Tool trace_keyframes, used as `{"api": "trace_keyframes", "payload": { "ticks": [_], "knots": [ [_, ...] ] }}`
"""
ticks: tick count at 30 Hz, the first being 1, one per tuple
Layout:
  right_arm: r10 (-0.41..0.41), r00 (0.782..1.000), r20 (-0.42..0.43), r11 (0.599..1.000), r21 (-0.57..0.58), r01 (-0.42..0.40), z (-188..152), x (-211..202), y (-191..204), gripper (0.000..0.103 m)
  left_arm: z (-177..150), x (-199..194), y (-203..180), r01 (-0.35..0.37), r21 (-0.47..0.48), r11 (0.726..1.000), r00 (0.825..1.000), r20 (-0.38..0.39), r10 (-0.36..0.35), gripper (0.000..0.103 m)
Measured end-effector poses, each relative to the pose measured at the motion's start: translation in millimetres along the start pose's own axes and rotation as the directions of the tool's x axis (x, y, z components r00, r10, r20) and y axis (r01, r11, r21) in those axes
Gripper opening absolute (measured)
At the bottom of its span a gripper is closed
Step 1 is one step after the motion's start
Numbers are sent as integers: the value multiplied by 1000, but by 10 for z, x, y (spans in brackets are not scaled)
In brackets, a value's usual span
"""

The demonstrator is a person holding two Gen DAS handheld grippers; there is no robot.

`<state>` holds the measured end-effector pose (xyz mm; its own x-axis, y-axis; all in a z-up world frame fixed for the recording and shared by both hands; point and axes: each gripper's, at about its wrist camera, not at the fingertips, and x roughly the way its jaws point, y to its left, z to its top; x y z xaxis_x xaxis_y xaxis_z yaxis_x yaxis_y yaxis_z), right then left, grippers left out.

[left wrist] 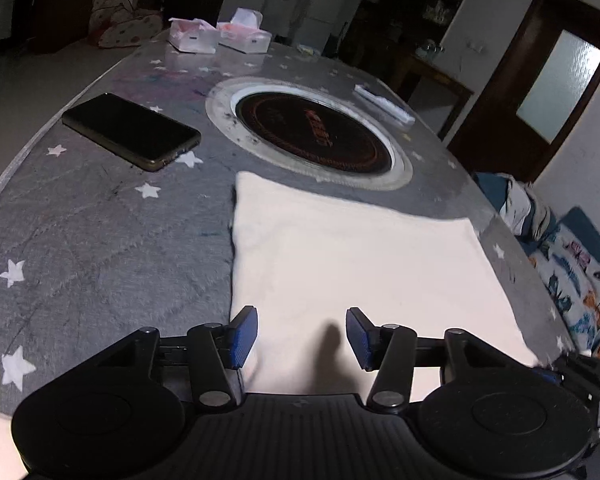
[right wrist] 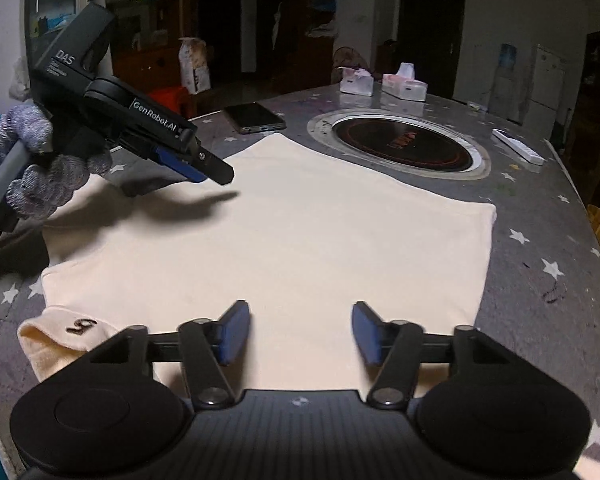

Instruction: Fold clothes

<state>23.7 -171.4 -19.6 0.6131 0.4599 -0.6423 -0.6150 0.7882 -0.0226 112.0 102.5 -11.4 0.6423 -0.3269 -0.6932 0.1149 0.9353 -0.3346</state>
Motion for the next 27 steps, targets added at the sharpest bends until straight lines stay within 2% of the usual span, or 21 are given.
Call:
{"api": "trace_keyframes", "payload": {
  "ticks": [2, 3, 5, 7, 9, 13, 14, 27],
  "knots": [
    [3, 1000, 12, 1000, 1, -3, -31, -20, -6, 62, 18, -4, 21, -4, -8, 1000, 1000, 2, 4, 53],
    [3, 1000, 18, 1000, 6, -3, -53, -26, -6, 69, 27, -5, 18, -6, -9, 1000, 1000, 0, 6, 53],
    [1, 1000, 25, 1000, 20, -2, -81, -18, -31, 77, 49, 0, -14, -11, 1, 1000, 1000, -2, 11, 53],
    [5, 1000, 28, 1000, 23, -6, -98, -15, -33, 79, 84, 19, -56, -13, 13, 1000, 1000, 1, 13, 53],
    [9, 1000, 26, 1000, 22, -9, -107, -12, -25, 93, 132, 57, -78, -12, 13, 1000, 1000, 5, 12, 54],
    [16, 1000, 23, 1000, 22, -16, -123, -3, -13, 98, 249, 192, -75, -23, 2, 1000, 1000, 4, 23, 57],
    [16, 1000, 19, 1000, 23, -17, -124, 3, -14, 102, 275, 230, -65, -25, -2, 1000, 1000, 0, 25, 57],
    [20, 1000, 11, 999, 31, -20, -122, 26, -25, 103, 559, 477, 9, -45, -23, 999, 999, 17, 46, 60]
  ]
}}
